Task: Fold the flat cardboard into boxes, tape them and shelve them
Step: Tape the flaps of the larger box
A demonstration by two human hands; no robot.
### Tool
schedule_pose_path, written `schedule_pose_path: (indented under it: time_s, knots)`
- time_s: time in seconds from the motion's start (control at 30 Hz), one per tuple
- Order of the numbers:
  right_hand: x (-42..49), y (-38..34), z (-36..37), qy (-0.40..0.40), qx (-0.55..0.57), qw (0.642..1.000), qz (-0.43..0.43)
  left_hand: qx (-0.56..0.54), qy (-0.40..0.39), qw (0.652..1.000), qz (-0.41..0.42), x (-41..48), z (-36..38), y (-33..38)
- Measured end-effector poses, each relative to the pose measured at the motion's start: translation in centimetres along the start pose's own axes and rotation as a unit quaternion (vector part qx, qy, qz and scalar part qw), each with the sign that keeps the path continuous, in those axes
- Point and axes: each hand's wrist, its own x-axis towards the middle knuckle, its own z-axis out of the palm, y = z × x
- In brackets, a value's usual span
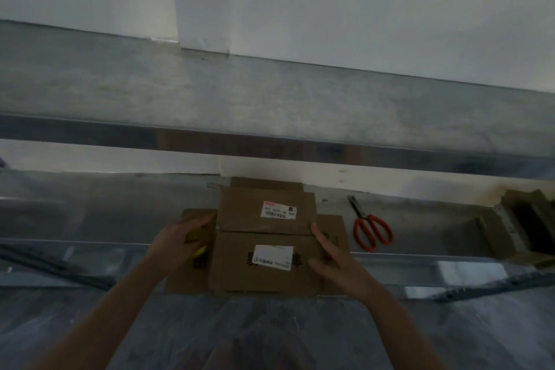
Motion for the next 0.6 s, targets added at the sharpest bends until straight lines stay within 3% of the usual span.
schedule_pose_path:
  time_s: [0.1,0.17,0.23,0.4,0.53,0.6]
  knots:
    - [-0.3,2.1,-2.0,0.072,0.004,0.997,-0.005,0.030,0.009,1.000,0.001,-0.1,-0.1,0.2]
    - [-0.1,4.8,-4.3,0.172,-0.125,0.977,0.000,0.044,0.009,0.999,-0.001,-0.1,0.0,0.3]
    - [0.4,7.9,-6.8,0.243,-0.290,0.926,-0.008,0.056,0.008,0.998,-0.005,-0.2,0.0,0.4]
    - [2.4,10.8,-10.0,0.262,-0.291,0.912,0.126,0.078,0.040,0.996,-0.009,-0.4,0.4,0.8]
    - [4.8,11.0,-10.7,0.257,-0.403,0.856,0.197,0.067,0.050,0.996,-0.022,-0.6,0.7,0.8]
    - [5.7,10.6,-11.0,0.258,-0.404,0.851,0.213,0.070,0.049,0.996,-0.035,-0.5,0.6,0.9]
